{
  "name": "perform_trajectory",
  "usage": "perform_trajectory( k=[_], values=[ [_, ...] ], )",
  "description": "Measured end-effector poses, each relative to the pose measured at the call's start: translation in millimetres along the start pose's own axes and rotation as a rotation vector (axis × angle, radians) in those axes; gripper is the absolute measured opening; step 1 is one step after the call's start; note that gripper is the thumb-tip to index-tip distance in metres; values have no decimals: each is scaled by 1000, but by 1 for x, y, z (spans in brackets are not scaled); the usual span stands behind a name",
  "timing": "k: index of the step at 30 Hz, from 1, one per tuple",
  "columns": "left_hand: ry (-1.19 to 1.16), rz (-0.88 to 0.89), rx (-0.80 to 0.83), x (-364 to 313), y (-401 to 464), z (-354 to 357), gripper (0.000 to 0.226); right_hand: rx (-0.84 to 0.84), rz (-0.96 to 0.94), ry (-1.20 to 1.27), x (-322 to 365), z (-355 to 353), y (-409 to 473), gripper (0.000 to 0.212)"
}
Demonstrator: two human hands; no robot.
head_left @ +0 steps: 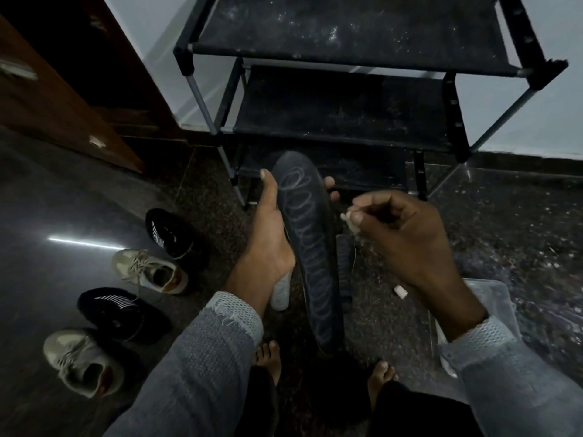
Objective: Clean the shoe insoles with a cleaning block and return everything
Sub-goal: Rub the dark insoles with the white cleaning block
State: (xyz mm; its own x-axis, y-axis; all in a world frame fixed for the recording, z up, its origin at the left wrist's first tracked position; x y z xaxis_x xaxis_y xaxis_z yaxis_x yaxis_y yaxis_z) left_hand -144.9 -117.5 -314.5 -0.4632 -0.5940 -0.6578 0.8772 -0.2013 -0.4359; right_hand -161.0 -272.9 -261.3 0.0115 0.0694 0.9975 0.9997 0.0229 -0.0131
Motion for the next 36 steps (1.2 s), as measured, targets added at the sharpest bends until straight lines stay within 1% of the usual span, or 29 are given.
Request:
perform_trajectory(
  k=[3, 6, 10, 13, 16, 18, 22, 24, 27, 29, 31, 36],
  values=[
    [95, -26, -29, 7, 2, -1, 84, -75, -58, 13, 9, 3, 4, 15],
    [153, -43, -53, 14, 3, 0, 79, -93, -90, -36, 9, 10, 7, 10],
    [169, -65, -31, 20, 2, 6, 78, -120, -161, -209, 9, 20, 7, 13],
    [135, -84, -46, 19, 0, 9, 75, -68, -256, -414, 6, 36, 2, 17],
    [165, -73, -80, 18, -1, 9, 66, -51, -287, -549, 1, 43, 1, 21],
    [181, -74, -70, 19, -2, 10, 62, -82, -289, -566, 1, 38, 3, 19],
    [138, -100, -44, 23, -5, 16, 60, -175, -289, -561, 5, 25, 10, 17],
    [120, -86, -26, 23, -5, 18, 57, -188, -300, -571, 6, 23, 12, 16],
    [90, -70, -4, 21, -6, 18, 54, -112, -347, -563, 10, 37, 5, 17],
    [86, -50, -21, 17, -5, 13, 53, -47, -401, -561, 15, 51, -4, 21],
    [98, -45, -35, 14, -7, 10, 54, -37, -432, -572, 17, 55, -6, 23],
    [110, -75, -25, 19, -8, 14, 53, -185, -328, -534, 10, 26, 12, 19]
  ],
)
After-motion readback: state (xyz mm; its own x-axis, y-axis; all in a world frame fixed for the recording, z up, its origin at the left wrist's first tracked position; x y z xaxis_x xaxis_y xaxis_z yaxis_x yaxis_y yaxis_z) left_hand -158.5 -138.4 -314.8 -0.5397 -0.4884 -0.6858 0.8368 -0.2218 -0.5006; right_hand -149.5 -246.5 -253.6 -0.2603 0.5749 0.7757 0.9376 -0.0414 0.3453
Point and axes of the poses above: each hand's wrist, its own y-axis towards the middle knuckle, its own z-axis out of the palm, x = y × z, the point moved 6 cm from there along y, towards the middle knuckle, and after that the axes turned 6 degrees about y, right-handed, at the moved point
